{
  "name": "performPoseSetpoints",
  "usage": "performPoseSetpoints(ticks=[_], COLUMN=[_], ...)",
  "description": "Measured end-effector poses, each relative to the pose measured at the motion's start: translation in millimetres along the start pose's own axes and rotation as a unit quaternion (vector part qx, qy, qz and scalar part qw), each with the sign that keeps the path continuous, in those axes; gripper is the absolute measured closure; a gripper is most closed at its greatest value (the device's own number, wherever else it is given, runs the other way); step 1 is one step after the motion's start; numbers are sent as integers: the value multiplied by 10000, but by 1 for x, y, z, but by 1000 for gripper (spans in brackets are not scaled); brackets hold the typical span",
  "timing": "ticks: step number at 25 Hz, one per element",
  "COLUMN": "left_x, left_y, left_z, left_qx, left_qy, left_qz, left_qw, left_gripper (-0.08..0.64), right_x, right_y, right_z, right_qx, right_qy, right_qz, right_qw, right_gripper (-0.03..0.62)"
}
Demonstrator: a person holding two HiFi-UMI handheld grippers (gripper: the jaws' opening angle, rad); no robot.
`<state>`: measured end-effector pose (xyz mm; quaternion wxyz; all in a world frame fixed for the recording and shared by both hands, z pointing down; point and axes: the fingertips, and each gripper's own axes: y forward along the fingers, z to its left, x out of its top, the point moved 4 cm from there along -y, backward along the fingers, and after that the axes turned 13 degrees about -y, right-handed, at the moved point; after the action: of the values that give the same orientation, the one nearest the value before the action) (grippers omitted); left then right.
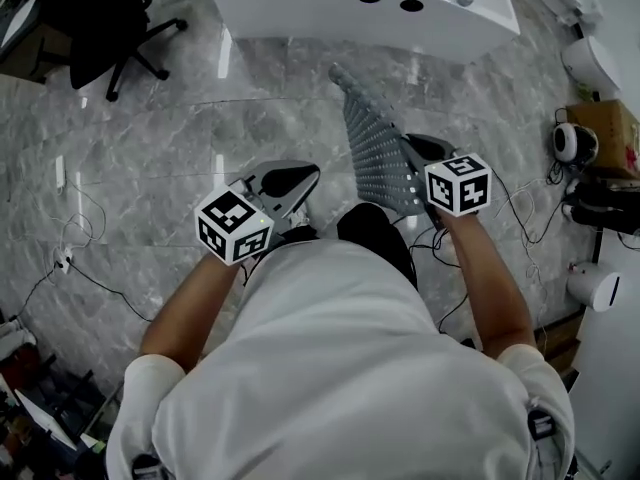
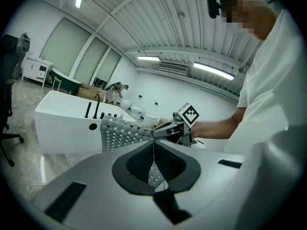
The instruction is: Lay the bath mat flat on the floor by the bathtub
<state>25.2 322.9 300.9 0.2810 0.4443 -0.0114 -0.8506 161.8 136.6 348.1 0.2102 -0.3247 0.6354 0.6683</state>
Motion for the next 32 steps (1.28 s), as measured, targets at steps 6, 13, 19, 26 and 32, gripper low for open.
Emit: performPoseSetpoints(ticks=[6,13,19,26,32], left_x=[22,57,87,108,152], left_y=[11,36,58,70,65], left_z=[29,57,82,125,190], left_qx=[268,706,1053,938,633], left_qy=[-133,-210,-310,-449,-322], left_qz=[-177,-212,-460,-323,-138], left_qw=[9994,9971,9929,9941,9974], left_gripper=[541,541,541,541,541], right_x=[47,80,98,121,170], right_y=[51,109,156,231,306], right_z=[-28,-68,-89,-92,-90], right_qx=[149,487,885,972,913], right_qy=[90,-14,-371,-524,-385], right_qz=[-263,-233,-112,164,249], right_qw=[9995,9985,9953,9938,9948], right_gripper=[555,555,555,555,555])
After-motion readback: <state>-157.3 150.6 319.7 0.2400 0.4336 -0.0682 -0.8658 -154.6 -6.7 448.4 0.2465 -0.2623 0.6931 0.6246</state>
